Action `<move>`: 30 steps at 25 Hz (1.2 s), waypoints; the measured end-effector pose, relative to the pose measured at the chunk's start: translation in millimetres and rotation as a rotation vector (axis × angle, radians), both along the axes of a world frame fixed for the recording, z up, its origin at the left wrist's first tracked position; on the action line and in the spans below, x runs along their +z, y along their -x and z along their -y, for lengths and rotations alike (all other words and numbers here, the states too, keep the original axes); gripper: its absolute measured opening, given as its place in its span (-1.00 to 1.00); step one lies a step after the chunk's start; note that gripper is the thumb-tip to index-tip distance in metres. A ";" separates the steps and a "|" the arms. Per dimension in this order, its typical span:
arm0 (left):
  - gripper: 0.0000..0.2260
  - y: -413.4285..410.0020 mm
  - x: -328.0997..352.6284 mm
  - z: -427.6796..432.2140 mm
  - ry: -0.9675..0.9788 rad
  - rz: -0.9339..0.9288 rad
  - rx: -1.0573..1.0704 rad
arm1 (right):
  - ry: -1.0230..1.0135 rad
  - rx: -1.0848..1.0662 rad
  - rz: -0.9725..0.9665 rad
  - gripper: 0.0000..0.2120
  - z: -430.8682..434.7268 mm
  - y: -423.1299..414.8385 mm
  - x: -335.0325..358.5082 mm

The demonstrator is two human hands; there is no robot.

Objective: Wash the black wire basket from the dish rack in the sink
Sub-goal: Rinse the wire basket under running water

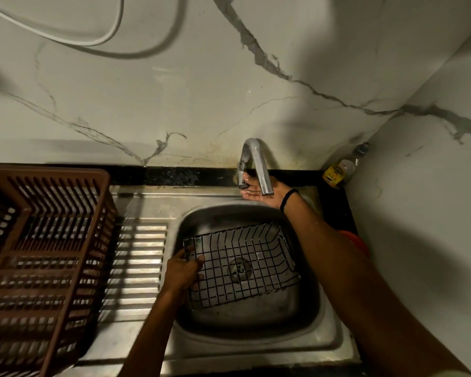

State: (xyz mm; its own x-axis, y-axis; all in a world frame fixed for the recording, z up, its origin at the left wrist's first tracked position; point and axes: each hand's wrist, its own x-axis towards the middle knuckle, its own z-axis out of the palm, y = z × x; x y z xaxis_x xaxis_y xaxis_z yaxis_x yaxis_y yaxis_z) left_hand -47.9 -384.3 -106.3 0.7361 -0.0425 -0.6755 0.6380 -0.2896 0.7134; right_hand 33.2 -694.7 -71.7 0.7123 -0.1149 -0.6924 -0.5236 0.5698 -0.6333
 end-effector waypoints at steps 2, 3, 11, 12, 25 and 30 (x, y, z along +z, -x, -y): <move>-0.61 -1.3 2.0 2.9 -0.011 0.005 -0.013 | -0.037 -0.023 0.006 -0.61 -0.4 -1.5 1.0; -0.60 -2.2 1.9 4.3 -0.011 0.009 -0.014 | -0.037 -0.025 0.008 -0.63 -0.6 -2.0 2.0; -0.59 -8.0 -8.8 8.3 0.004 0.008 -0.010 | 0.070 0.159 0.001 -0.69 -10.9 -15.8 -1.5; -0.58 -8.4 -10.0 8.4 0.009 0.004 -0.005 | 0.136 0.172 -0.018 -0.61 -14.9 -18.4 -4.1; -0.57 -10.4 -16.0 1.9 0.021 -0.012 0.039 | 0.342 0.104 -0.113 -0.38 -34.3 -30.7 -36.8; -0.63 -12.1 -20.9 -0.5 0.049 -0.019 0.074 | 0.248 0.067 -0.002 -0.32 -25.5 -16.9 -31.3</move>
